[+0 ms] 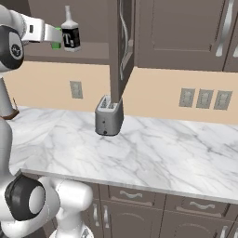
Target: Open the cabinet directly in front. Then move the liquor and the cup to the dining counter with the candle on it.
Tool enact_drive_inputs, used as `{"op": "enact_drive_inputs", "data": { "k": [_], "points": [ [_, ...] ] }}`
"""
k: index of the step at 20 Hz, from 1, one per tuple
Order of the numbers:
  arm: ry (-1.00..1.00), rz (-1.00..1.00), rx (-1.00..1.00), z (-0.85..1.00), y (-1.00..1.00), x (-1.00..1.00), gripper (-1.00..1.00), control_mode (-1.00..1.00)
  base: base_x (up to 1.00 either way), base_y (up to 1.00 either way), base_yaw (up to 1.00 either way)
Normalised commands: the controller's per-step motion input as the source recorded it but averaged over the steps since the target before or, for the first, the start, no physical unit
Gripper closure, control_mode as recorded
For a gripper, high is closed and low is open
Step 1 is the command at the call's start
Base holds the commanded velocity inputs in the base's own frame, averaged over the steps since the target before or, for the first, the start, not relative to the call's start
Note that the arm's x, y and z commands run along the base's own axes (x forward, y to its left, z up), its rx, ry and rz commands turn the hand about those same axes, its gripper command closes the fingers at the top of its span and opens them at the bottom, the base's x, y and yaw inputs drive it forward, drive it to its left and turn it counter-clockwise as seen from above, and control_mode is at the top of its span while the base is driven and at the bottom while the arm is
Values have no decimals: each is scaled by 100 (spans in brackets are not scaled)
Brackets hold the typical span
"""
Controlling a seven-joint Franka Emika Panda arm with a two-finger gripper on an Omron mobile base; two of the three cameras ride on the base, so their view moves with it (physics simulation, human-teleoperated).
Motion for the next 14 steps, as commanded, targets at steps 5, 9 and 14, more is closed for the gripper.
{"op": "enact_drive_inputs", "data": {
  "k": [5, 9, 14],
  "points": [
    [-13, 2, 0, 0, 2, 0, -100, -100, 0, 0, 0],
    [-8, 4, 0, 0, 8, 0, -100, -100, 0, 0, 0],
    [0, 6, 0, 0, 7, 13, -100, -100, 0, 0, 0]
  ]
}}
